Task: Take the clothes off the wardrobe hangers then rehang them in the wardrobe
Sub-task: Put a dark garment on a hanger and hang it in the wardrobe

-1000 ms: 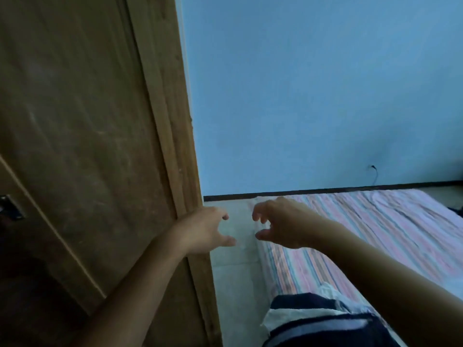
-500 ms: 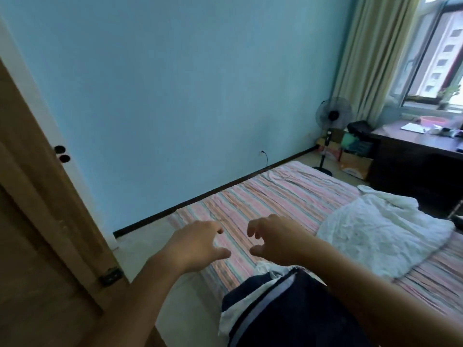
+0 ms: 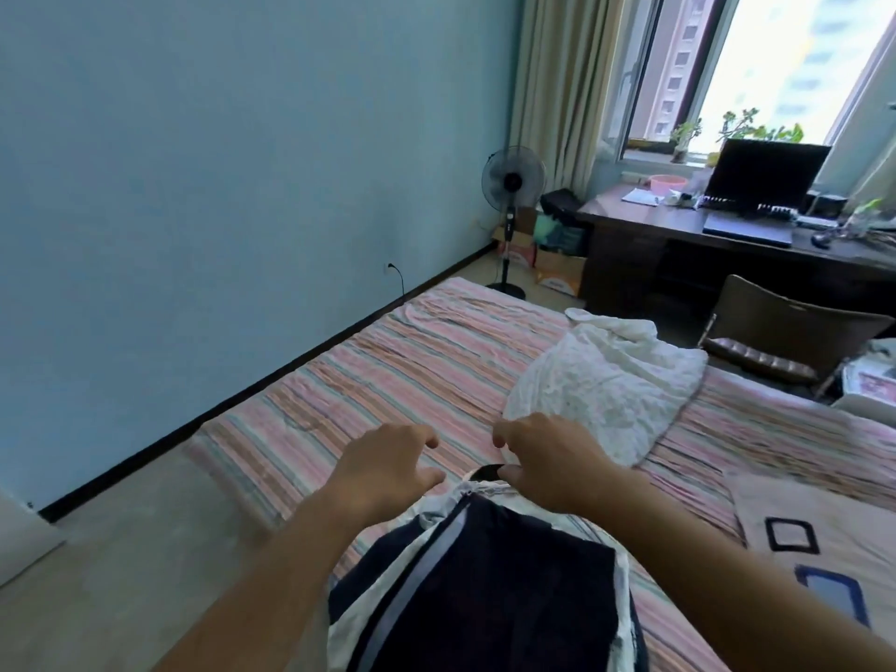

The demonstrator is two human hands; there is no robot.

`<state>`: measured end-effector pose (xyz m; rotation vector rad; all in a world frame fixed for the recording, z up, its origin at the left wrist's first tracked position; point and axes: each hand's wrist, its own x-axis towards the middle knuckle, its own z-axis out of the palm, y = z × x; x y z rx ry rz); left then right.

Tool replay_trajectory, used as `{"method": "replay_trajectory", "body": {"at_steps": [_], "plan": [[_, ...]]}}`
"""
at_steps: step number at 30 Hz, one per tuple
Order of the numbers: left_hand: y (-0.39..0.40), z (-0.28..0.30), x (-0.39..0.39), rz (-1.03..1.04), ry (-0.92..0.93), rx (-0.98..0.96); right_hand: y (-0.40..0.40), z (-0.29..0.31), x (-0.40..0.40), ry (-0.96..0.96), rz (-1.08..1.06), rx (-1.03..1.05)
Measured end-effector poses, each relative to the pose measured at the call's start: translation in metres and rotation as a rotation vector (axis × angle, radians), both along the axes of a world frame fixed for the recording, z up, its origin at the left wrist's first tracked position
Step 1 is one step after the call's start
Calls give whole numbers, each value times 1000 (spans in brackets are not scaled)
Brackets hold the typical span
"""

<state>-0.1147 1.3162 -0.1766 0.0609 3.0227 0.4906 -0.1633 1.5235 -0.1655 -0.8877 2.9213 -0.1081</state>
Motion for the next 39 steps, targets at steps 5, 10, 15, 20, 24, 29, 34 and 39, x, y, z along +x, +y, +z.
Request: {"method": "replay_trajectory", "body": {"at_steps": [5, 10, 15, 20, 24, 29, 34, 39], "plan": [[43, -39, -72, -74, -75, 26, 52, -39, -39, -3, -119, 3], [77, -91, -129, -131, -195, 18, 99, -86, -69, -67, -233, -8], [106, -156, -180, -130, -276, 67, 138, -145, -102, -80, -317, -37], [121, -242, -220, -75, -336, 64, 162, -220, -150, -121, -387, -55], [131, -303, -255, -55, -359, 56, 174, -285, -185, -157, -432, -90], [135, -375, -298, -70, -376, -5, 182, -370, -214, -219, -502, -95], [124, -451, -330, -143, -416, -107, 195, -455, -231, -373, -548, -37], [115, -515, -349, -191, -499, -242, 207, -522, -245, -488, -568, 4]]}}
